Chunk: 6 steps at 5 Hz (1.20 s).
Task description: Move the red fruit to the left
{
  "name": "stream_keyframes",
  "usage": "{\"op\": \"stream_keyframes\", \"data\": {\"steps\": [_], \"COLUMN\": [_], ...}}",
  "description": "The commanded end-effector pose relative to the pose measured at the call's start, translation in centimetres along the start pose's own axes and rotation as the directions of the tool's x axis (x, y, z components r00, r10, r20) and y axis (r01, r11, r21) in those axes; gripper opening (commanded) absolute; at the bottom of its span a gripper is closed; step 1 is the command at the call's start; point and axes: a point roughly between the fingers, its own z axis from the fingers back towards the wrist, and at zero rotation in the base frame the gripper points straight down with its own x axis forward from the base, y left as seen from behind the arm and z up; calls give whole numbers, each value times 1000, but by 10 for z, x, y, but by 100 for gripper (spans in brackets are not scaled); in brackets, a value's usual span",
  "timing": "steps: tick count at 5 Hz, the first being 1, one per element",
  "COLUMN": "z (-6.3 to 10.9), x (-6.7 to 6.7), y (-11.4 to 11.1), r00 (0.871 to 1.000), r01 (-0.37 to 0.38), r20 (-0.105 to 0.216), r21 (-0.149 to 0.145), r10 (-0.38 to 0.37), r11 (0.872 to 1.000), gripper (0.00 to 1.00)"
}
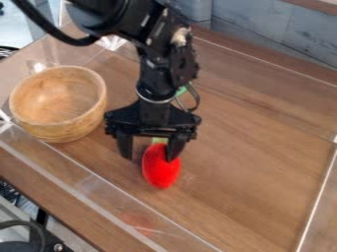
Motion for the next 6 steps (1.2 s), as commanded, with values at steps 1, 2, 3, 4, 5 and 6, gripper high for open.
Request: {"op": "stream_keyframes", "data": {"steps": [1,2,3,4,5,6], "z": [15,24,30,32,12,-9], "x": [0,-1,6,12,12,11], "y": [1,3,6,8,-4,-19], "r00": [1000,999,999,999,1000,1000], "r01": [26,37,36,36,26,16], "r20": [17,11,4,-3,-16,-27], "r21": [-10,-12,-19,-19,-9,2], "r10": [-26,-36,-36,-36,-26,-16], "r11": [1000,999,999,999,1000,1000], "gripper": [100,100,100,100,100,100]}}
